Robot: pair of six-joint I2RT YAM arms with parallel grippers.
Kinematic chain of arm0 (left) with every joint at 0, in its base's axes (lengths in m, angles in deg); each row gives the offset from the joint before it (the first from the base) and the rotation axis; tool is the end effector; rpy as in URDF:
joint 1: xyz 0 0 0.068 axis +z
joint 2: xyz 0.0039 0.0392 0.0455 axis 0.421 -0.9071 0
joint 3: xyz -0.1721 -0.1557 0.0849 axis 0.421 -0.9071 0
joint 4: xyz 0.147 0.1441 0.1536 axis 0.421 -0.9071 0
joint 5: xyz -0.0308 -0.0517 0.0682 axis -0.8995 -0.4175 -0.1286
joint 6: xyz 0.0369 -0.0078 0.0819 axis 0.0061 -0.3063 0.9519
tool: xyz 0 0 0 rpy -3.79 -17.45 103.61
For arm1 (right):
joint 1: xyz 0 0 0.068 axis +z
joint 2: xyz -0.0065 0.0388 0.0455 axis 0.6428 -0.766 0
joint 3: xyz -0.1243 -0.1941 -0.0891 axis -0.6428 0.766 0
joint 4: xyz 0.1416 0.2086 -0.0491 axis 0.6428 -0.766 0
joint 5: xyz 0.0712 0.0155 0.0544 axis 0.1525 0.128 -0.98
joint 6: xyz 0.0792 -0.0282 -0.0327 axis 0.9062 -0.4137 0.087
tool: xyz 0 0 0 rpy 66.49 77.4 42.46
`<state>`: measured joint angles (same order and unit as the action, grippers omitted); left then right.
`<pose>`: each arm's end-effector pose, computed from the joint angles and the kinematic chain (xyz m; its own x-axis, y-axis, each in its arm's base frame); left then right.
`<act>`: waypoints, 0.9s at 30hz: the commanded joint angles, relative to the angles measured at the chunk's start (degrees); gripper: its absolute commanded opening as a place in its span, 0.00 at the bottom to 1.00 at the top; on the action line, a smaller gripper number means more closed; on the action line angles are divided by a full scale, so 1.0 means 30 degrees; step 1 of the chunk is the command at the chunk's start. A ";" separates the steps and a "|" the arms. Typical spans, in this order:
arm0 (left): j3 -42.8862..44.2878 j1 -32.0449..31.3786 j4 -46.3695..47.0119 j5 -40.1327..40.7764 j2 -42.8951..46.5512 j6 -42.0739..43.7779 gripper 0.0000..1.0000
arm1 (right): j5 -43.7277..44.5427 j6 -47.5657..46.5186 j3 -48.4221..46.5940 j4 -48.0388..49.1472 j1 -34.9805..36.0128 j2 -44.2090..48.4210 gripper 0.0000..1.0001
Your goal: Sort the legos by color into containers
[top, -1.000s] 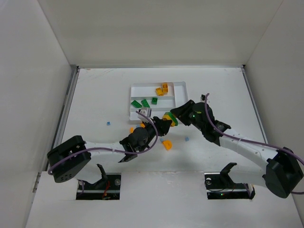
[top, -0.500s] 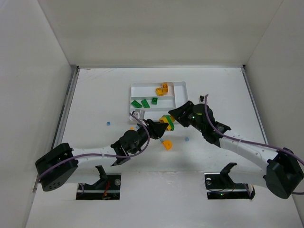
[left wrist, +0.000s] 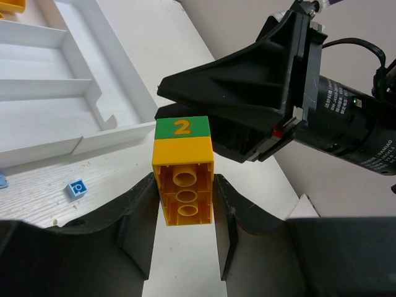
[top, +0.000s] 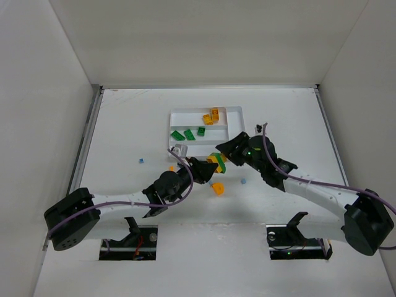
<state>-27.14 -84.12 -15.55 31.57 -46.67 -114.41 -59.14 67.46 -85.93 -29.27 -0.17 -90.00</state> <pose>0.1623 -0.2310 0.2108 -0.3648 -0.5309 -0.7649 0.5961 0.4980 -0.6298 0.2445 0.1948 0.2098 -0.6411 0.6739 -0.3672 0.0567 0.5188 0.8530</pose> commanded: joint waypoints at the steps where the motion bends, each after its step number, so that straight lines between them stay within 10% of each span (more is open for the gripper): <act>1: -0.0198 0.0214 0.1196 0.0265 0.0690 0.0143 0.19 | 0.0195 -0.0277 0.0030 0.0369 0.0329 0.0293 0.56; 10: -0.0169 0.0332 0.1372 0.0265 0.0631 0.0552 0.18 | 0.0020 0.0336 0.0851 0.0778 0.0798 0.0324 0.61; 27: -0.0753 0.0273 0.1344 0.0382 0.1155 0.1285 0.16 | -0.0214 0.1510 0.1906 0.2625 0.0273 0.0674 0.30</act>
<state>-28.17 -83.77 -15.50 31.70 -46.43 -111.64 -58.40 72.03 -80.95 -24.44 1.49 -89.67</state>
